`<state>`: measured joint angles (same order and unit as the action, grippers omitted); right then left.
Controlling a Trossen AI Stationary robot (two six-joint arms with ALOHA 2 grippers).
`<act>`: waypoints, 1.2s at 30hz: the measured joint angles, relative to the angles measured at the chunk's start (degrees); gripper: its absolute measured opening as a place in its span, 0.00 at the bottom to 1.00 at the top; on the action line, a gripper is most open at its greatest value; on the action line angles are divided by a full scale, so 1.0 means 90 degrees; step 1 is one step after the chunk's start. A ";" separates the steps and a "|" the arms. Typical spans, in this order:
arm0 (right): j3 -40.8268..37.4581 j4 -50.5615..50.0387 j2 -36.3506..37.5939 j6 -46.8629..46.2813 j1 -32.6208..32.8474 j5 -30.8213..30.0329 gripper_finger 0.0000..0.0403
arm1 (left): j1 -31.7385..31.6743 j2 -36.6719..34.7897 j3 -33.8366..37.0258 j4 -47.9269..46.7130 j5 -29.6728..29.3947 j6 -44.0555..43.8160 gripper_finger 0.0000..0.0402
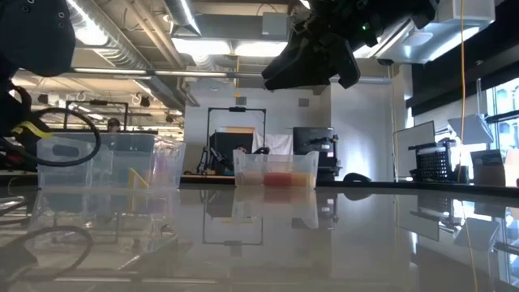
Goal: Sort blocks by size
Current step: Put the green triangle game block into the bottom left transparent bin
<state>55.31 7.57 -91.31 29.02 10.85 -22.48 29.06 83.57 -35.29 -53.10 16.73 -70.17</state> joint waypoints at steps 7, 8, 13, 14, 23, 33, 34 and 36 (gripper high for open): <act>-0.0002 0.0000 0.0000 0.0000 0.0000 0.0000 0.56 | 0.0005 0.0005 0.0029 0.0172 0.0026 0.0129 0.43; 0.0000 0.0000 0.0000 0.0000 0.0000 0.0002 0.56 | 0.0007 0.0005 0.0029 0.0167 0.0018 0.0138 0.40; -0.0001 0.0002 0.0000 0.0000 0.0000 0.0000 0.56 | 0.0010 0.0009 -0.0016 0.0099 -0.0039 0.0326 0.35; -0.0002 0.0000 0.0000 0.0000 0.0000 0.0000 0.56 | 0.0010 0.0012 -0.0071 0.0057 -0.0054 0.0375 0.36; -0.0002 0.0005 0.0000 0.0001 0.0000 0.0000 0.56 | -0.0140 -0.0397 -0.0833 -0.0480 -0.0312 0.1135 0.36; -0.0002 0.0007 0.0000 0.0002 0.0000 -0.0013 0.56 | -0.0847 -0.1541 -0.1455 -0.0926 -0.1468 0.1782 0.37; -0.0002 0.0007 0.0000 0.0000 0.0000 -0.0038 0.56 | -0.0961 -0.1656 -0.1489 -0.0921 -0.1634 0.1860 0.37; -0.0002 0.0008 0.0000 0.0000 0.0000 -0.0046 0.56 | -0.1177 -0.1846 -0.1548 -0.0906 -0.1916 0.2047 0.37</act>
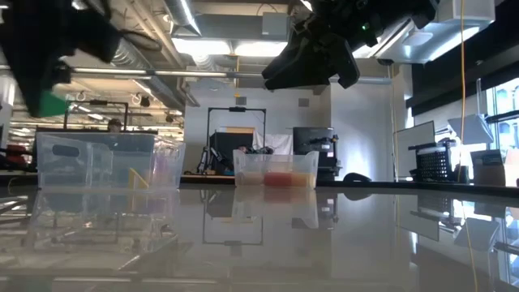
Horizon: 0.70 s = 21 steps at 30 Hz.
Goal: Sort blocks by size
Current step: Put the green triangle game block into the bottom left transparent bin
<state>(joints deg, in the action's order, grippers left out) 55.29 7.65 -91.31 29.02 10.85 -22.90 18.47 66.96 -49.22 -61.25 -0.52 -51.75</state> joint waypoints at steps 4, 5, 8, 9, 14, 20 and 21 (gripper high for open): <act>0.0000 0.0000 0.0000 0.0000 0.0000 -0.0002 0.56 | -0.0468 -0.0314 -0.0028 0.0009 -0.0548 0.0471 0.38; 0.0000 -0.0001 0.0000 0.0000 0.0000 -0.0002 0.56 | -0.0592 -0.0367 -0.0030 0.0008 -0.0714 0.0584 0.38; 0.0000 -0.0001 0.0000 0.0000 0.0000 -0.0002 0.56 | -0.0989 -0.0455 -0.0030 0.0020 -0.1279 0.0925 0.38; 0.0000 0.0000 0.0000 0.0000 0.0000 -0.0002 0.56 | -0.1112 -0.0466 -0.0030 0.0019 -0.1513 0.1001 0.38; 0.0000 -0.0001 0.0000 0.0000 0.0000 -0.0003 0.56 | -0.1715 -0.0457 -0.0016 0.0143 -0.2133 0.1505 0.39; 0.0000 -0.0001 0.0000 0.0000 -0.0051 -0.0001 0.56 | -0.2226 -0.0452 0.0219 0.0791 -0.2417 0.2375 0.40; 0.0000 -0.0005 0.0000 0.0000 -0.0056 -0.0005 0.56 | -0.2281 -0.0449 0.0235 0.0843 -0.2410 0.2509 0.40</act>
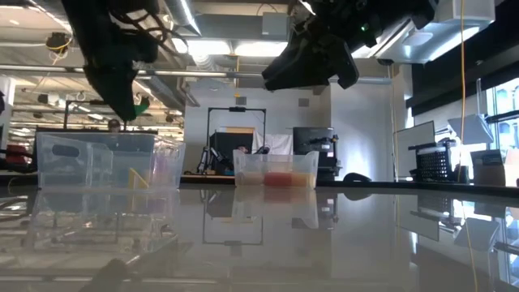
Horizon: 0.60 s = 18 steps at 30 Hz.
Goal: Sort blocks by size
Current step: Put the green triangle game block into the bottom left transparent bin, then put the yellow triangle game block into the bottom left transparent bin
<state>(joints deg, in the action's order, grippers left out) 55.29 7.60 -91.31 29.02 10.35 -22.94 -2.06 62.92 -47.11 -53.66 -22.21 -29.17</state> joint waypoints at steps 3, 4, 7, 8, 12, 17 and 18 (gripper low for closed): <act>0.0000 -0.0013 0.0000 0.0000 -0.0002 0.0000 0.56 | -0.0136 0.0024 -0.0001 0.0156 0.0076 0.0277 0.41; 0.0000 -0.0013 0.0000 0.0000 -0.0002 0.0000 0.56 | -0.0185 0.0027 0.0000 0.0141 0.0148 0.0298 0.42; 0.0000 -0.0015 0.0000 0.0001 -0.0001 0.0000 0.56 | -0.0286 0.0027 0.0000 0.0193 0.0215 0.0458 0.46; 0.0000 -0.0013 0.0000 0.0001 0.0000 0.0000 0.56 | -0.0313 0.0027 0.0000 0.0236 0.0220 0.0495 0.48; 0.0000 -0.0013 0.0000 0.0002 0.0000 0.0000 0.56 | -0.0411 0.0027 -0.0001 0.0341 0.0242 0.0632 0.54; 0.0000 -0.0015 0.0002 0.0002 0.0000 0.0000 0.56 | -0.0293 0.0027 -0.0328 -0.0001 0.0486 0.0761 0.56; 0.0000 -0.0015 0.0001 0.0002 0.0000 0.0000 0.56 | -0.0219 0.0021 -0.0418 -0.0128 0.0602 0.0758 0.56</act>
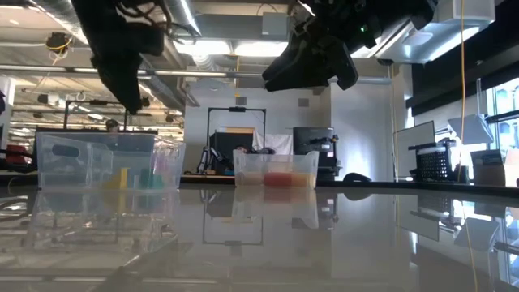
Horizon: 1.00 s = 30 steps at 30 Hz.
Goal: Sort blocks by size
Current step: Put the yellow triangle game block into the bottom left transparent bin
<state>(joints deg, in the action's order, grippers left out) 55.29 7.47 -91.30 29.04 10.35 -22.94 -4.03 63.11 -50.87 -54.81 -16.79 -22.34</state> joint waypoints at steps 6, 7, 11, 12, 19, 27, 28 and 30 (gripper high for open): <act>0.0000 0.0000 0.0000 0.0026 0.0000 0.0000 0.56 | 0.0716 -0.0034 -0.0289 -0.0720 0.1045 -0.0464 0.56; 0.0000 0.0000 -0.0001 0.0027 0.0000 0.0000 0.56 | 0.0859 -0.0034 -0.0289 -0.0819 0.1164 -0.0557 0.55; 0.0000 0.0000 -0.0001 0.0032 0.0000 0.0000 0.56 | 0.1454 -0.0034 -0.0294 -0.1260 0.1522 -0.1087 0.54; 0.0000 -0.0001 -0.0001 0.0032 0.0000 0.0000 0.56 | 0.1605 -0.0034 -0.0294 -0.1327 0.1584 -0.1219 0.54; 0.0000 0.0005 0.0001 0.0029 0.0000 0.0000 0.56 | 0.2500 -0.0031 -0.0143 -0.1642 0.1724 -0.2128 0.54; 0.0000 0.0027 0.0000 -0.0039 0.0000 0.0000 0.56 | 0.3285 0.0269 0.0255 -0.1641 0.2336 -0.2881 0.52; 0.0000 0.0051 -0.0001 -0.0044 0.0003 0.0000 0.56 | 0.3354 0.0339 0.0299 -0.1641 0.2435 -0.2967 0.52; 0.0000 0.0108 0.0001 -0.0051 0.0012 0.0002 0.56 | 0.3480 0.0489 0.0383 -0.1640 0.2544 -0.3089 0.52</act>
<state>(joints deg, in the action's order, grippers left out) 55.29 8.44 -91.29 28.58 10.46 -22.92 27.28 67.51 -47.42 -69.57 6.11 -50.15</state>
